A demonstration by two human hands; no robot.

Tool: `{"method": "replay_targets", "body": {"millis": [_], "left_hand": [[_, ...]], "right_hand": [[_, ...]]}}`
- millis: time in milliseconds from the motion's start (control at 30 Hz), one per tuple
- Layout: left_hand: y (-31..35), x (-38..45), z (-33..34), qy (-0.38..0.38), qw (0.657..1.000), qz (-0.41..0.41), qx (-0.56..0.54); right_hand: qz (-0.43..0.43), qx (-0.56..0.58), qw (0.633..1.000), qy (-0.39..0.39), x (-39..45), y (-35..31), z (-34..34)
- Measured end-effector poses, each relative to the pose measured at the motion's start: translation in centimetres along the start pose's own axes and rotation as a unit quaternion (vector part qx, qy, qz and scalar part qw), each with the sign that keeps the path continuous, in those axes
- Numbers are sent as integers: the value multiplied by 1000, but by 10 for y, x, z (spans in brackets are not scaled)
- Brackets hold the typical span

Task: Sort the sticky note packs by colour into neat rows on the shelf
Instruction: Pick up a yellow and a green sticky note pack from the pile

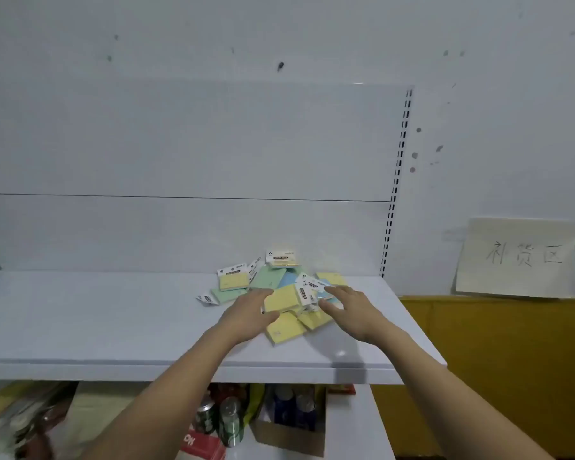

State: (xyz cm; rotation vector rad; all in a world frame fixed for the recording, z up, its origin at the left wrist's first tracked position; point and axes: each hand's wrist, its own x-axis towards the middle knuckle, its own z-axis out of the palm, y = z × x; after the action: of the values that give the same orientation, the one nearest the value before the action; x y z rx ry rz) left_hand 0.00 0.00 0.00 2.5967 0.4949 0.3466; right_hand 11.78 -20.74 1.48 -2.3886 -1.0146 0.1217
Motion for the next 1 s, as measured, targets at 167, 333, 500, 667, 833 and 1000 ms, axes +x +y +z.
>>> {"method": "replay_targets", "body": {"millis": [167,333,500,667,833,1000], "left_hand": [[-18,52,7,-41,999,10,-21],[-36,81,20,-95,995,32,-24],[-47,90,11,-65,995,73,33],[-76,91,-15,43,997,56,-20],[-103,90,-31,127,976,-69,-164],[-107,87,-24,146,931,-135,-305]], "right_hand": [[24,16,999,44,51,0,14],[45,34,995,78,88,-4,29],[37,81,988,124,123,-21,43],[85,120,976,160,157,-40,49],[144,93,980,105,184,-52,74],[153,166,969,101,199,-63,86]]}}
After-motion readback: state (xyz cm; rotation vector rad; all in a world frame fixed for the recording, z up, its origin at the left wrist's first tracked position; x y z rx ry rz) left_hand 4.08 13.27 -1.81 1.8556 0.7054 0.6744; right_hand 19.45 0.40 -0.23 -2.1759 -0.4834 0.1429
